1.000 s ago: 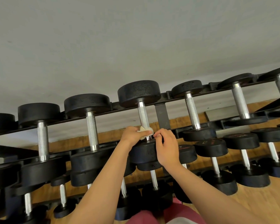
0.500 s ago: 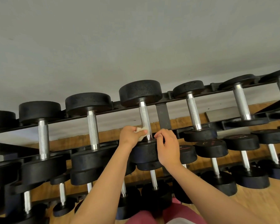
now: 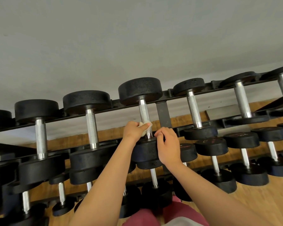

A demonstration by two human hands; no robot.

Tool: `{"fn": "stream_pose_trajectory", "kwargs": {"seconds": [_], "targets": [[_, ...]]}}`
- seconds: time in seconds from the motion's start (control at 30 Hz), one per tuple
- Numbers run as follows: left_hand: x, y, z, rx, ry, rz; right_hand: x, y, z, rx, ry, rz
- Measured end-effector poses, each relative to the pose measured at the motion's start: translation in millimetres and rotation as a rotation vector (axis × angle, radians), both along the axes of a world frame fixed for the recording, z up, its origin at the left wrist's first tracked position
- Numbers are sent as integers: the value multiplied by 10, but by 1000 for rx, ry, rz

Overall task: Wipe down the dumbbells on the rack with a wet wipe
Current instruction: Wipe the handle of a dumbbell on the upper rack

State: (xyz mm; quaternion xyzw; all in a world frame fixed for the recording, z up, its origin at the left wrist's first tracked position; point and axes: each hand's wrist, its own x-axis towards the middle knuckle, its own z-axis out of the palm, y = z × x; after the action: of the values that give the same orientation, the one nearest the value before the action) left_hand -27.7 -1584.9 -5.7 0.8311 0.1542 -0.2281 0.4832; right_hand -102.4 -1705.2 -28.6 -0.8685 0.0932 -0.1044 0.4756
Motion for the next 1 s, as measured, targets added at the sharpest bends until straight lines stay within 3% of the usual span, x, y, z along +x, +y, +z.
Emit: {"fn": "stream_pose_trajectory", "kwargs": {"seconds": [0.4,0.57,1.0], "targets": [[114,-93,44,-86,-6,130,3,1,-13,-6,-2,7],[2,17,-19,-28,-80,131,0,-5,-19,-19,-4,3],[71,-48,43,-193,-51,287,7,-1,-22,-6,0,9]]}}
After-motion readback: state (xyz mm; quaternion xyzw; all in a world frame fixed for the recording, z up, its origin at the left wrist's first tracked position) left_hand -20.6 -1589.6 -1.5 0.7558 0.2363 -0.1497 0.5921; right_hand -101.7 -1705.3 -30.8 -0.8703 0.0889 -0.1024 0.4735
